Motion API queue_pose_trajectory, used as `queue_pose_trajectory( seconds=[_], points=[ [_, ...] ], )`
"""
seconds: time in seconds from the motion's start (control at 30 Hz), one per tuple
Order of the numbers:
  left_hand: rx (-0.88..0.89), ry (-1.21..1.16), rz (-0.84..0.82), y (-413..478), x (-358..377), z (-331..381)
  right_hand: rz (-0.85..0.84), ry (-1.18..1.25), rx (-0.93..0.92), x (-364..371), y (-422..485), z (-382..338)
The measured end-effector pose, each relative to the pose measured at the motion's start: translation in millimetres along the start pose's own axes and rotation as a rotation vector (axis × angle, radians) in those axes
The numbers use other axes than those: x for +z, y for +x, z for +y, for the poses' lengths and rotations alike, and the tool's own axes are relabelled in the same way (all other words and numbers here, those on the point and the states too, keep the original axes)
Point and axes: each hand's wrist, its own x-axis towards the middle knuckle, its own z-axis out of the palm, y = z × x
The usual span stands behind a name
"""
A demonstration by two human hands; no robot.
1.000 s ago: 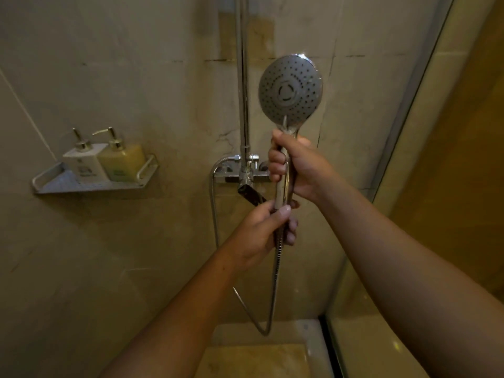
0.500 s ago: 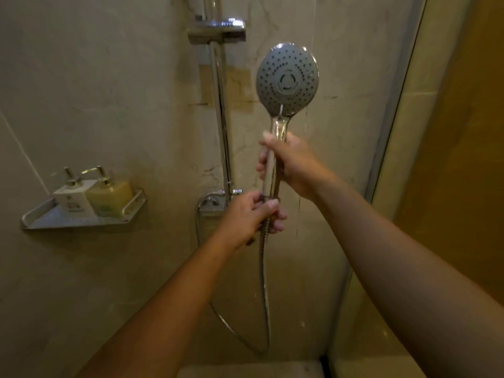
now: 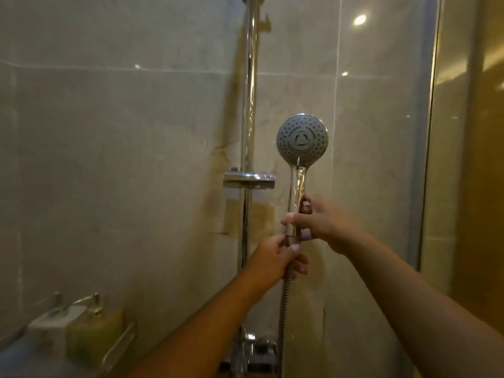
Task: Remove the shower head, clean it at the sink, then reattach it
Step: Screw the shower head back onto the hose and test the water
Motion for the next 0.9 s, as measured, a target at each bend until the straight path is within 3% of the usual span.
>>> queue_pose_trajectory(
  seconds=[0.17, 0.43, 0.73, 0.9],
  points=[
    [-0.019, 0.184, -0.065, 44, -18, -2, 0.124, 0.034, -0.052, -18, 54, -38],
    [-0.041, 0.202, 0.062, 80, -43, -1, 0.236, -0.071, -0.125, -10, 118, -68],
    [-0.053, 0.355, 0.184, 93, -52, -4, 0.254, -0.062, -0.252, -10, 131, -104],
    [-0.101, 0.52, 0.176, 80, -41, -37, 0.224, -0.193, -0.245, 9, 119, -78]
  ],
)
